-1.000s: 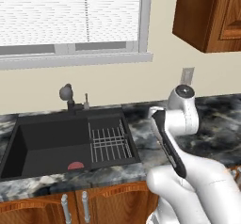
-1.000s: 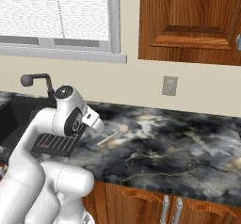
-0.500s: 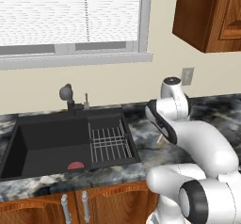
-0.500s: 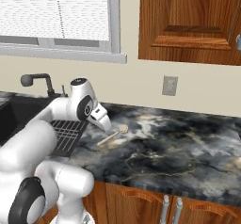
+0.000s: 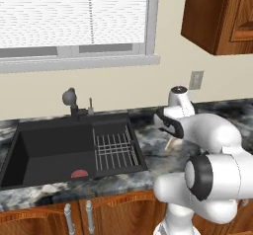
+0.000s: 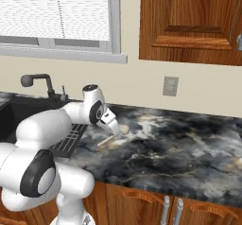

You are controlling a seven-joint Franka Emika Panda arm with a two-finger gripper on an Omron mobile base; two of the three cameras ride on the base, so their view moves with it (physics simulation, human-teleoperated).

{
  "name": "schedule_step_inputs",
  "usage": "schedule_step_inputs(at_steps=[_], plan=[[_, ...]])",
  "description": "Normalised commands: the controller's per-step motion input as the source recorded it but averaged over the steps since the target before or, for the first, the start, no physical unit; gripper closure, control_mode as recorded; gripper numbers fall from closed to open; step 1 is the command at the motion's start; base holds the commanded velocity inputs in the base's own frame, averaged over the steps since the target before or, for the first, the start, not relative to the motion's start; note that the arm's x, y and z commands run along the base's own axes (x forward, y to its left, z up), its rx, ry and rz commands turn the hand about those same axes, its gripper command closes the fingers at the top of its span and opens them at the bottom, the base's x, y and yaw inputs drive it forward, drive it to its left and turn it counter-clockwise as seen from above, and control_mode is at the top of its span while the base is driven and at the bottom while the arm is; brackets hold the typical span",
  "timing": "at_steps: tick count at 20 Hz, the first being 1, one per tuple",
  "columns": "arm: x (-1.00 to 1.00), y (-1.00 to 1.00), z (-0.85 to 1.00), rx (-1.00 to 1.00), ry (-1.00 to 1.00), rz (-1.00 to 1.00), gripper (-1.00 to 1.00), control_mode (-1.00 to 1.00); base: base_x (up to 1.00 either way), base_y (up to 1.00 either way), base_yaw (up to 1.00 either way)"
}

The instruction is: Grab the spray bottle from the cabinet, then place it next to the cutting board for sanitizing. Then grab the dish brush from the countertop next to the sink and place it next to the cutting board.

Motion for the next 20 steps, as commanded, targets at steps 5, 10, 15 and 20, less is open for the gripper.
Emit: schedule_step_inputs(at_steps=[5,10,15,20], plan=[[0.55,-0.16,-0.27,0.01,0.06,0.0,-1.0,-1.0,0.0,0.0,0.0],[0.55,-0.09,-0.32,0.03,0.11,0.0,-1.0,-1.0,0.0,0.0,0.0],[0.46,0.0,-0.31,0.03,0.09,0.0,-1.0,-1.0,0.0,0.0,0.0],[0.19,-0.04,-0.43,0.04,0.08,0.0,-1.0,-1.0,0.0,0.0,0.0]])
